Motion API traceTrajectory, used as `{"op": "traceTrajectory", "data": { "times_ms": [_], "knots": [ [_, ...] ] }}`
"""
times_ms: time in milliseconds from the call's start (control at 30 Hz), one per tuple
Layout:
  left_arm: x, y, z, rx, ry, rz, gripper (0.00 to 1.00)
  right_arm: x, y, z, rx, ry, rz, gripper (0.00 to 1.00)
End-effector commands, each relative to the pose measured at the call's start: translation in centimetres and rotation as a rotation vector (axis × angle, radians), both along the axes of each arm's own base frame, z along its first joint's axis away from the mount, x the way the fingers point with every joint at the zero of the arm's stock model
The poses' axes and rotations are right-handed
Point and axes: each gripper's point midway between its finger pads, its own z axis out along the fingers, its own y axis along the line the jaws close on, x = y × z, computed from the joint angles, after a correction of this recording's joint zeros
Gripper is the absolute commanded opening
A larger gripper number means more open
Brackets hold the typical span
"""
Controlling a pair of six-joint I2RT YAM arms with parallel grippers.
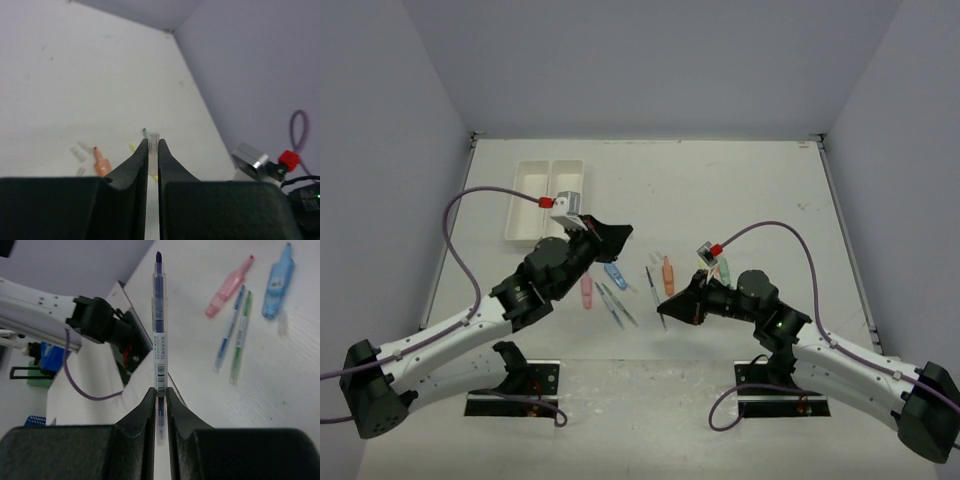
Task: Sort the stationery into containers
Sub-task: Close the pen cap on the pen.
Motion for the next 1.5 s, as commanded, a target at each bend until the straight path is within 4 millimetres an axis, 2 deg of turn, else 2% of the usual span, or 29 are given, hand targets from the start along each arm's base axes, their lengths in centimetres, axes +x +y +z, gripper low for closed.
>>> {"op": "traceTrajectory", "data": {
  "times_ms": [0, 133, 600, 1133, 1467],
  "knots": [
    [-2.6, -1.3, 4.4, -0.157, -0.228, -0.173, 0.00, -1.2, 1.4, 7.7, 0.250, -0.148, 0.092, 0.00],
    [-3.8, -1.2, 5.4, -0.217, -0.268, -0.216, 0.00, -0.3, 1.5, 8.7, 0.254, -0.173, 0.039, 0.00],
    [-4.5, -1.7, 5.9, -0.259, -0.280, -0.261, 0.00, 0.7, 2.1, 8.1, 0.214, -0.156, 0.009, 0.00],
    [-4.2, -1.8, 4.4, -0.255, -0.251, -0.250, 0.00, 0.7, 1.5, 8.8, 0.229, -0.169, -0.013, 0.00],
    [-4.8, -2.1, 4.2, -0.291, -0.235, -0.283, 0.00, 1.6, 1.5, 8.9, 0.216, -0.158, -0.061, 0.00]
  ]
}}
